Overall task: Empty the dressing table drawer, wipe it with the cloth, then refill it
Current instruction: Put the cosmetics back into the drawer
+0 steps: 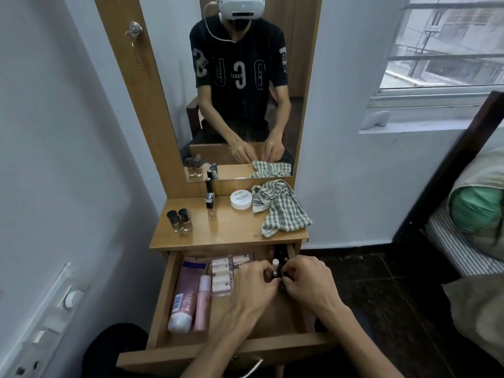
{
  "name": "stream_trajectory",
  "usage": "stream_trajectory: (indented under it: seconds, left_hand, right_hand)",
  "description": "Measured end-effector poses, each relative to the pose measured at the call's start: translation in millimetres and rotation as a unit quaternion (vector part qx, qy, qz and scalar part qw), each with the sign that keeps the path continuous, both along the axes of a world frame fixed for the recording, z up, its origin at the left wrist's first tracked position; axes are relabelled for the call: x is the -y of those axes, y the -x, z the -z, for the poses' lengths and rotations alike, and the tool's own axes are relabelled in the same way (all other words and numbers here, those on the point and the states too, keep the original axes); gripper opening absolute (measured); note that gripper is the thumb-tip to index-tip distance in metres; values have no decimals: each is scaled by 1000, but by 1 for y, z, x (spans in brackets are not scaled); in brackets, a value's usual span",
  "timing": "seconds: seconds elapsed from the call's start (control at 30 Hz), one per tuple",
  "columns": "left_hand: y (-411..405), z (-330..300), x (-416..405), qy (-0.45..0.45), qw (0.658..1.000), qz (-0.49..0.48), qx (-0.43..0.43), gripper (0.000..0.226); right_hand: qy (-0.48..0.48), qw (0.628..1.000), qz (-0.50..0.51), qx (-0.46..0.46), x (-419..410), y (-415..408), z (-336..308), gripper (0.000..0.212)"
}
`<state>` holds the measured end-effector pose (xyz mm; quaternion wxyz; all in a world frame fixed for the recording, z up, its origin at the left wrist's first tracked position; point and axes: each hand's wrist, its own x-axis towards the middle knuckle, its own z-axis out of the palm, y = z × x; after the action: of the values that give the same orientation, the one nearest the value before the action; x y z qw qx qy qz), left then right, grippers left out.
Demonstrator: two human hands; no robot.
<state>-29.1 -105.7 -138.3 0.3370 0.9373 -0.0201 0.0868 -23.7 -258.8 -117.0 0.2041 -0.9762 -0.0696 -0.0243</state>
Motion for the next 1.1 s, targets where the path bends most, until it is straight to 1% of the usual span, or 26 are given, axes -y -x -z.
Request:
stream_trajectory:
  seconds: [0.2, 0.33, 0.4, 0.43, 0.53, 0.6, 0.7, 0.77, 0.83, 0.9, 0.93, 1.0, 1.03, 1.1]
  left_hand:
    - [-7, 5, 1, 13, 1000, 14, -3, 17]
    - [-8, 7, -7, 11, 999, 47, -8, 28]
    - [-8, 2, -18, 6, 999, 53, 2, 28]
    - [-8, -2, -25, 7, 999, 48, 20, 25]
    - [-8, -22, -56, 20, 992, -10, 120, 11]
    - [-10, -40, -81, 26, 979, -87, 181, 16]
    - [-21, -64, -125, 25, 955, -191, 224, 20]
    - [-33, -69, -153, 10, 955, -213, 206, 31]
    - [-45, -67, -175, -9, 969, -185, 165, 42]
    - [-55, -63, -192, -12, 980, -143, 136, 42]
    - [-57, -60, -196, -8, 984, -126, 126, 40]
    - [-60, -55, -199, 6, 987, -112, 118, 38]
    - [-59, -54, -199, 15, 986, -114, 119, 37]
    - [-56, -53, -197, 31, 983, -123, 134, 33]
  right_hand:
    - [-2, 1000, -13, 7, 1, -5, 10, 15]
    - [-9, 1000, -15, 5, 0, -7, 5, 17]
    - [-22, 1000, -7, 20, -3, -9, -4, 15]
    - [-34, 999, -5, 32, -7, -12, -10, 12]
    - [-88, 993, -26, 70, -32, -24, -34, 7]
    - [-119, 986, -67, 92, -61, -36, -48, 12]
    - [-137, 977, -116, 113, -113, -58, -63, 25]
    - [-130, 974, -145, 114, -145, -70, -72, 34]
    - [-112, 974, -166, 104, -171, -80, -78, 45]
    - [-90, 976, -176, 91, -190, -87, -78, 48]
    - [-79, 978, -175, 83, -197, -90, -75, 45]
    - [-65, 980, -171, 76, -205, -94, -67, 30]
    - [-67, 980, -168, 79, -207, -95, -62, 23]
    - [-81, 980, -160, 88, -206, -94, -59, 17]
